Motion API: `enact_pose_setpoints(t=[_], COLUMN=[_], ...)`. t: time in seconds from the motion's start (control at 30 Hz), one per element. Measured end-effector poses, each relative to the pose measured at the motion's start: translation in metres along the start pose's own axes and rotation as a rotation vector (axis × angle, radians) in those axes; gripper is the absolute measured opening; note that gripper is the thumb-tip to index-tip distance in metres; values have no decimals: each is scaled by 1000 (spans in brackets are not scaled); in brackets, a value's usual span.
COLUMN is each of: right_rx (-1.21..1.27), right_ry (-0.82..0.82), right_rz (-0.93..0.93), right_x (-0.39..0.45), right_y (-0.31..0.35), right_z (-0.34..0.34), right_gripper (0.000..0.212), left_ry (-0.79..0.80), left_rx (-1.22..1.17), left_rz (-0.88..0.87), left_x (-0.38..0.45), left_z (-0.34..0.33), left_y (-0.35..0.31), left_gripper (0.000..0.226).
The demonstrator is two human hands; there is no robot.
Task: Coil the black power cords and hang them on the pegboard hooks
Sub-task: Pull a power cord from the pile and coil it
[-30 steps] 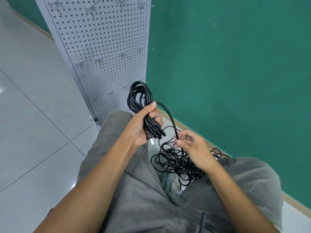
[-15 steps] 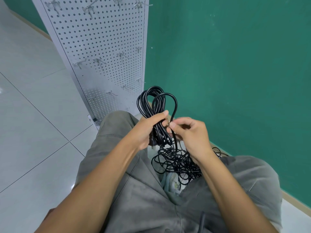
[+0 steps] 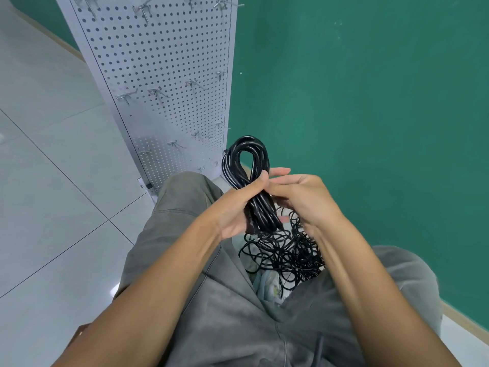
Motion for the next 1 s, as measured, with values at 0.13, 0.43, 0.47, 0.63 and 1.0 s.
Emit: enact_pose_setpoints(t=[0.13, 0.43, 0.47, 0.63, 1.0], right_rx=[-12, -7, -29, -253, -549], right_ry=[-12, -2, 15, 201, 296], right_rz=[-33, 72, 79, 42, -4], right_x=[5, 6, 7, 6, 1], right_y=[-7, -20, -24, -55, -99], right_z=[-4, -6, -5, -1, 49], right_gripper=[23, 15, 17, 41, 26], left_ry=[-16, -139, -143, -175, -513], left_rx=[-47, -52, -74, -174, -462], left_rz=[-50, -63, -71, -133, -134], left_x=[3, 6, 6, 1, 2], left_z=[4, 9, 9, 11, 46], left_y=[0, -2, -4, -16, -18], left_gripper=[36, 54, 48, 39, 37])
Point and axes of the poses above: each hand's wrist, its own x-axis towards the middle knuckle, its own z-axis out of the back of the hand, y = z × x, the point moved 4 cm from there along x, towards the middle knuckle, and after that the axes turned 5 degrees about x, right-handed, at the moved point
